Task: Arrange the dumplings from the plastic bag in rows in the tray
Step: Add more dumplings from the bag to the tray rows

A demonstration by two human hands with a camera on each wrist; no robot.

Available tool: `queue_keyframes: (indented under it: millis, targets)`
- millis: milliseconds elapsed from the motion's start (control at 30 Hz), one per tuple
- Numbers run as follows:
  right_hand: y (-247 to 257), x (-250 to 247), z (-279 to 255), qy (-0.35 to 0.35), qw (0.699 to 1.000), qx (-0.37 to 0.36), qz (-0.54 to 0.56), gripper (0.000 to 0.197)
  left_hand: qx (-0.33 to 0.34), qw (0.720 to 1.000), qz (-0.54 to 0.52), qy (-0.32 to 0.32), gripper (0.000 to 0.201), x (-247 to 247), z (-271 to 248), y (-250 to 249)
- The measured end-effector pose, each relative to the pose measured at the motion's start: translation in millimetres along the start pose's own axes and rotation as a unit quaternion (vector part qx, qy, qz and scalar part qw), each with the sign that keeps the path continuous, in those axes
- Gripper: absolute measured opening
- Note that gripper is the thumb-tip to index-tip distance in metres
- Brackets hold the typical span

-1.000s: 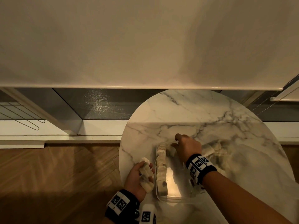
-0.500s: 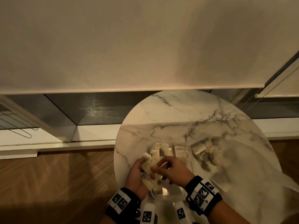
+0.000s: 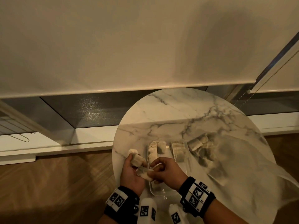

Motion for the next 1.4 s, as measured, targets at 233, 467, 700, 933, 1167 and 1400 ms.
queue_keyframes:
  millis: [233,467,700,933,1167,1400]
  targets:
    - [5,-10,-1,0.013,1.0,-0.007,0.02,0.013,0.031,0.997,-0.07,-0.01,0.013,-21,14,-11]
    - [21,-14,-3,0.065,0.966,-0.004,0.251,0.015,0.012,0.999,-0.03,-0.014,0.014,-23,12,-10]
    - [32,-17,3,0.12,0.918,-0.029,0.377,0.05,0.018,0.995,0.08,0.063,0.018,-5,-1,-7]
    - [26,-21,5,0.109,0.932,-0.047,0.344,0.067,-0.014,0.987,0.144,0.075,0.025,2,-3,-9]
    - [20,-23,10,0.077,0.955,-0.072,0.276,0.067,0.07,0.957,0.267,0.087,0.027,4,-1,-5]
    - [17,-20,12,-0.006,0.98,-0.079,0.184,0.03,0.228,0.893,0.385,0.054,0.003,8,-4,-5]
Point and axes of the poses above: each hand's wrist, its own z-axis towards the middle knuckle, its own x-axis out of the palm, y = z × x, the point moved 1 cm from there along z, towards the middle knuckle, and after that the axes turned 9 degrees about z, right-handed, at the moved point
